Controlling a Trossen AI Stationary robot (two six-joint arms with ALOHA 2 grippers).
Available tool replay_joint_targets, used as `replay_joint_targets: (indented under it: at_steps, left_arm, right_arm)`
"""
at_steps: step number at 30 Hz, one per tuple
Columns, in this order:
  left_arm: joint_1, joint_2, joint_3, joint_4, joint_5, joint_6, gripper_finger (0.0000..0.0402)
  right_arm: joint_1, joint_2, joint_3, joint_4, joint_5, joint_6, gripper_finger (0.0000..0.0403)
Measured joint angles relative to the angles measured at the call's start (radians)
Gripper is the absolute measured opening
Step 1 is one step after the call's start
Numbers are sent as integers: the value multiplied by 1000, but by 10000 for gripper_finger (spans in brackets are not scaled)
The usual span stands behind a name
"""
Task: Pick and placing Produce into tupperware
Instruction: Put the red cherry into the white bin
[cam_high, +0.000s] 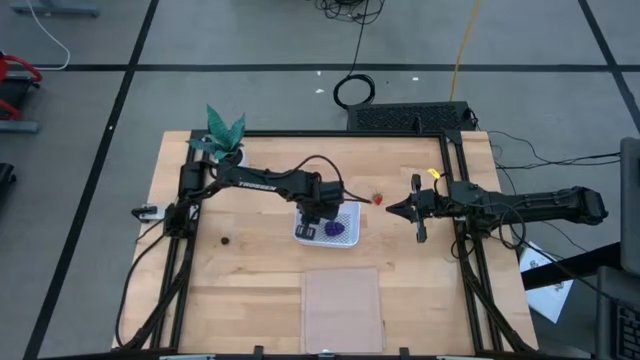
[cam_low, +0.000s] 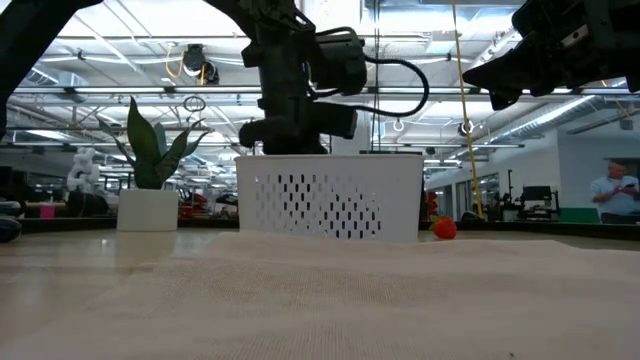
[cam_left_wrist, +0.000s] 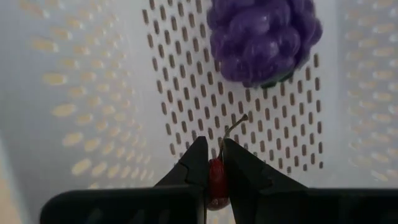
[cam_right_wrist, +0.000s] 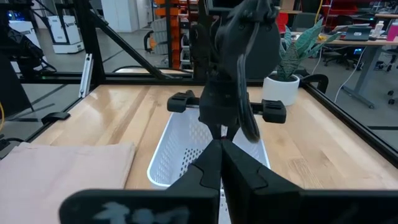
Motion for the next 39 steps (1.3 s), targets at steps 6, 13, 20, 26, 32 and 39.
replay_joint_targets:
  at_steps: [6, 13, 20, 26, 32, 39]
  left_arm:
    - [0, 0, -3, 2, 1, -13, 31]
    - [0, 0, -3, 3, 24, -16, 31]
    - [0, 0, -3, 5, 39, -23, 31]
    - [-2, 0, -4, 6, 39, -10, 31]
    - [-2, 0, -4, 21, 39, -18, 31]
    - [-1, 0, -4, 51, 34, -22, 31]
  right_arm:
    - [0, 0, 0, 0, 0, 0, 0]
    - [0, 0, 0, 0, 0, 0, 0]
    - [0, 0, 0, 0, 0, 0, 0]
    - [0, 0, 0, 0, 0, 2, 0]
    - [0, 0, 0, 0, 0, 3, 0]
    - [0, 0, 0, 0, 0, 3, 0]
